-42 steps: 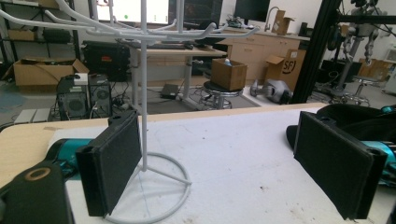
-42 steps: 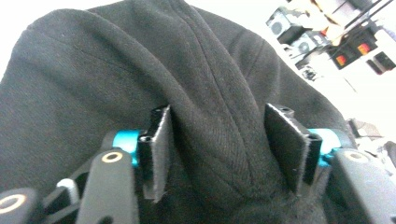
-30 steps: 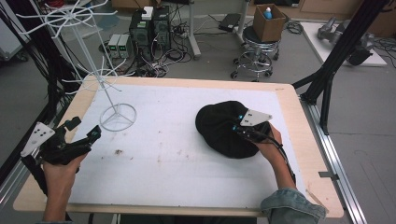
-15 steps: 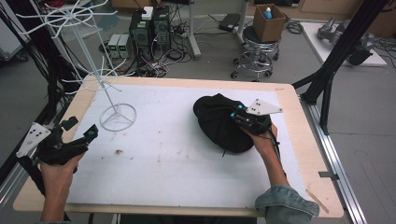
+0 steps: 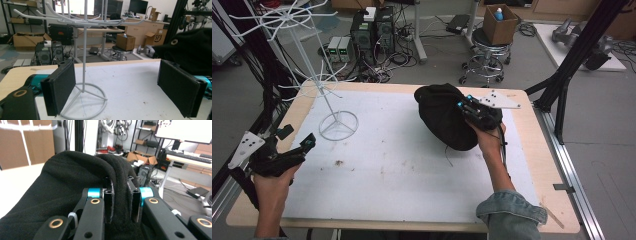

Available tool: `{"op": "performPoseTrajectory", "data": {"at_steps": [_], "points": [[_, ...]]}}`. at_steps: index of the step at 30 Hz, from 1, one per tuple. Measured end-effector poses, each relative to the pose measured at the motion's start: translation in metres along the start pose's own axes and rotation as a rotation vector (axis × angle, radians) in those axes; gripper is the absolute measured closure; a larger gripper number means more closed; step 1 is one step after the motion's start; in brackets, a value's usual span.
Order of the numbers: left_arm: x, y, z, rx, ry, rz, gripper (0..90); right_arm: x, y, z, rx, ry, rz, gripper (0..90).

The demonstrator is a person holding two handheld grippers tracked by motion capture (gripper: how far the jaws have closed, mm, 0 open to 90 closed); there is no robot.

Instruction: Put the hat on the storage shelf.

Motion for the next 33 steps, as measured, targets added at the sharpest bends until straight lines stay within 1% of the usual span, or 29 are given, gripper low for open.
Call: {"op": "performPoseTrajectory", "data": {"at_steps": [3, 4, 5, 7, 9, 11, 18, 20, 22, 23, 24, 25, 29, 33], "points": [[0.001, 0.0, -0.001, 0.002, 0.0, 0.006, 15.3, 0.013, 0.0, 0.005, -0.005, 0.02, -0.001, 80.7], [0.001, -0.001, -0.001, 0.004, 0.002, 0.007, 15.3, 0.017, -0.001, 0.006, -0.001, 0.02, 0.014, 80.7], [0.002, -0.001, -0.002, 0.005, 0.003, 0.007, 15.3, 0.022, 0.0, 0.008, -0.003, 0.033, 0.002, 80.7], [0.002, -0.002, -0.003, 0.008, 0.006, 0.008, 15.3, 0.032, 0.001, 0.011, 0.0, 0.05, 0.006, 80.7], [0.002, -0.002, -0.005, 0.011, 0.005, 0.009, 15.3, 0.041, 0.002, 0.014, -0.003, 0.062, -0.002, 80.7], [0.002, -0.002, -0.007, 0.013, 0.003, 0.01, 15.3, 0.051, 0.004, 0.017, 0.002, 0.075, 0.006, 80.7], [0.001, -0.003, -0.019, 0.036, 0.001, 0.015, 15.3, 0.084, 0.013, 0.025, 0.004, 0.13, 0.019, 80.7], [0.001, -0.004, -0.022, 0.043, -0.003, 0.018, 15.3, 0.092, 0.014, 0.029, 0.009, 0.136, 0.022, 80.6], [0.0, -0.005, -0.026, 0.049, -0.001, 0.015, 15.3, 0.1, 0.014, 0.034, 0.018, 0.151, 0.019, 80.6], [0.0, -0.005, -0.027, 0.049, -0.001, 0.014, 15.3, 0.103, 0.013, 0.036, 0.02, 0.15, 0.026, 80.6], [0.0, -0.005, -0.029, 0.052, 0.0, 0.014, 15.3, 0.11, 0.013, 0.04, 0.028, 0.16, 0.03, 80.6], [0.0, -0.005, -0.031, 0.054, -0.001, 0.016, 15.3, 0.11, 0.013, 0.04, 0.028, 0.16, 0.03, 80.6], [-0.002, -0.008, -0.036, 0.063, -0.006, 0.019, 15.4, 0.123, 0.01, 0.049, 0.044, 0.18, 0.047, 80.5], [-0.002, -0.011, -0.039, 0.067, 0.001, 0.015, 15.4, 0.136, 0.006, 0.057, 0.054, 0.197, 0.037, 80.5]]}}
Point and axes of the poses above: each handheld gripper's, and its own axes: z roughly forward along the jaws, x roughly out of its top, y roughly to its right, the point moved 5 cm from there along z, roughly forward along the jaws, and after that the axes turned 1 degree about y, right-handed, at the moved point
